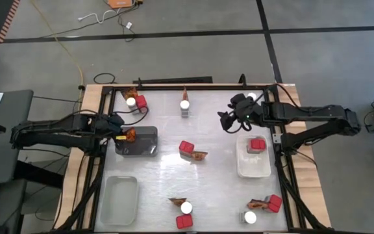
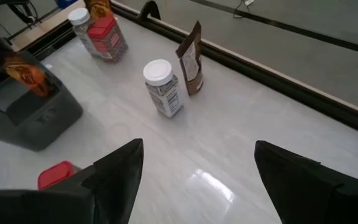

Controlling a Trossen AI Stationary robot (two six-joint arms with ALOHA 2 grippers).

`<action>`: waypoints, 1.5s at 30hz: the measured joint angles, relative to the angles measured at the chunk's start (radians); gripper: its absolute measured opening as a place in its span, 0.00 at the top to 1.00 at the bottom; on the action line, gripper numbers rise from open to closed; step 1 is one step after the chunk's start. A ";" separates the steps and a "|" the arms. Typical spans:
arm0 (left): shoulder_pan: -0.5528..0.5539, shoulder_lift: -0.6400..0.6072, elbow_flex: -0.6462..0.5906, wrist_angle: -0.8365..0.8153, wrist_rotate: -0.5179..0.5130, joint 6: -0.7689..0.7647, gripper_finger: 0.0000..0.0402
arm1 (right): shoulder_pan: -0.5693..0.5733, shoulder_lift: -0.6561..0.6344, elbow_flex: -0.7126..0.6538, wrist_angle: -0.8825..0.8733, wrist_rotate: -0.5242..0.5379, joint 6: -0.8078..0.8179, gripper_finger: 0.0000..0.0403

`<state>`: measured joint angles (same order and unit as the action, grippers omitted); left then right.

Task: Sort spices by type
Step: Put the white spice bottle into the gray bin

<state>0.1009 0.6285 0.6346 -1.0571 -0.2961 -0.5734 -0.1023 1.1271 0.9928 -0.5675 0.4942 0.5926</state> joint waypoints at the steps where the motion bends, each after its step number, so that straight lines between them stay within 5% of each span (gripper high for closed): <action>1: 0.000 0.000 0.000 0.000 0.014 0.000 0.65 | -0.004 0.000 0.000 0.001 0.000 0.000 0.17; 19: 0.000 -0.001 0.137 -0.009 -0.023 0.117 0.65 | -0.026 0.009 0.000 0.194 -0.081 -0.225 0.17; 30: 0.000 0.000 0.155 0.008 0.003 0.097 0.65 | -0.039 0.156 0.014 0.354 -0.196 -0.314 0.17; 37: 0.000 0.000 0.155 0.009 0.003 0.095 0.65 | -0.123 0.335 0.215 0.278 -0.326 -0.417 0.17; 45: 0.000 0.000 0.155 0.009 -0.023 0.121 0.65 | -0.246 0.602 0.604 -0.059 -0.459 -0.689 0.17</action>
<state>0.1009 0.6283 0.7895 -1.0477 -0.3194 -0.4523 -0.3487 1.7294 1.5966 -0.6269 0.0349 -0.0964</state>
